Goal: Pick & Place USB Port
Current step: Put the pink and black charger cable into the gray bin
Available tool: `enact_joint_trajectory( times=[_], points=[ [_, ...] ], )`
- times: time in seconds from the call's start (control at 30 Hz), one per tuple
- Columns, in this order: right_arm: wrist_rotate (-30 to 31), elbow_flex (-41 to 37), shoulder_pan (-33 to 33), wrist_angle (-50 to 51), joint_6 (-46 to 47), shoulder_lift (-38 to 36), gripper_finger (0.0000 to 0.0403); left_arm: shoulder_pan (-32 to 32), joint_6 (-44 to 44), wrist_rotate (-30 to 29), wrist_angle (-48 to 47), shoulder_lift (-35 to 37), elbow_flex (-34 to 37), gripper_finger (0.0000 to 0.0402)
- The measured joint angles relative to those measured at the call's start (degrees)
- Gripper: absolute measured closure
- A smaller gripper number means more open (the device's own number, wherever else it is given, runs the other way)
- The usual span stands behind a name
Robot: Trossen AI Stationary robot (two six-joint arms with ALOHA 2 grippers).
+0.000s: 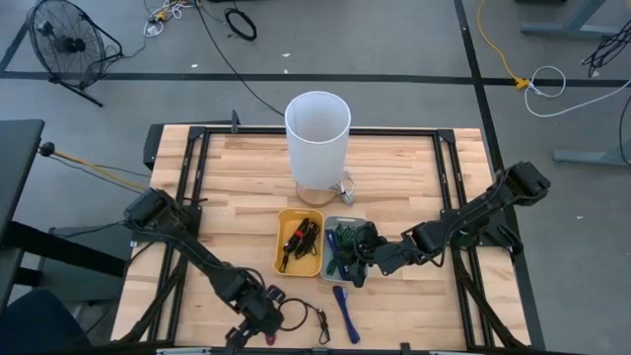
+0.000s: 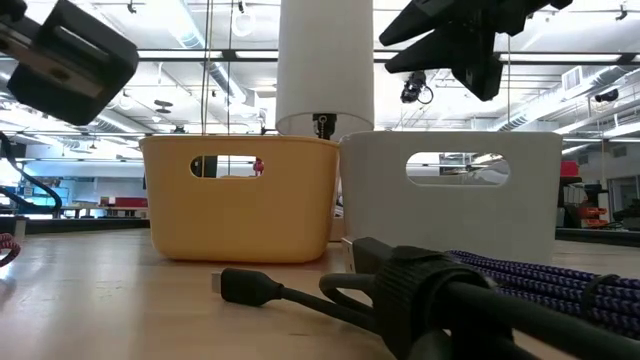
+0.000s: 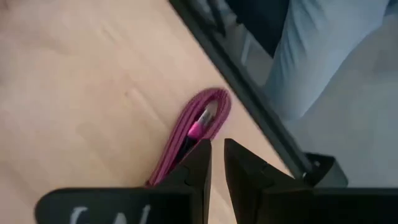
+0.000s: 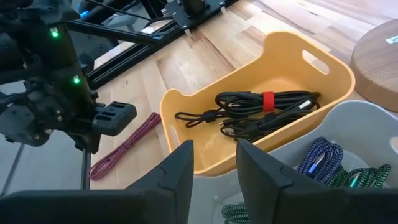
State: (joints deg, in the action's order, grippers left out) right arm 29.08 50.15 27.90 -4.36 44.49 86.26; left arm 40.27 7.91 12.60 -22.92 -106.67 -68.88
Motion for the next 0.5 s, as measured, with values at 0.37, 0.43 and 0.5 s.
enact_joint_trajectory(
  times=[0.37,0.43,0.5],
  points=[
    [-0.02,0.0,0.0,0.09,-0.57,0.0,0.0284,-0.68,1.52,-1.83,1.77,0.0,0.0,0.029],
    [-0.03,0.0,0.0,0.09,-0.65,0.0,0.0284,-0.5,-1.65,-1.86,1.86,0.0,-0.02,0.0271],
    [-0.02,0.0,0.0,0.09,-0.79,0.0,0.0284,0.05,-6.11,-2.21,1.82,0.0,-0.01,0.0256]
  ],
)
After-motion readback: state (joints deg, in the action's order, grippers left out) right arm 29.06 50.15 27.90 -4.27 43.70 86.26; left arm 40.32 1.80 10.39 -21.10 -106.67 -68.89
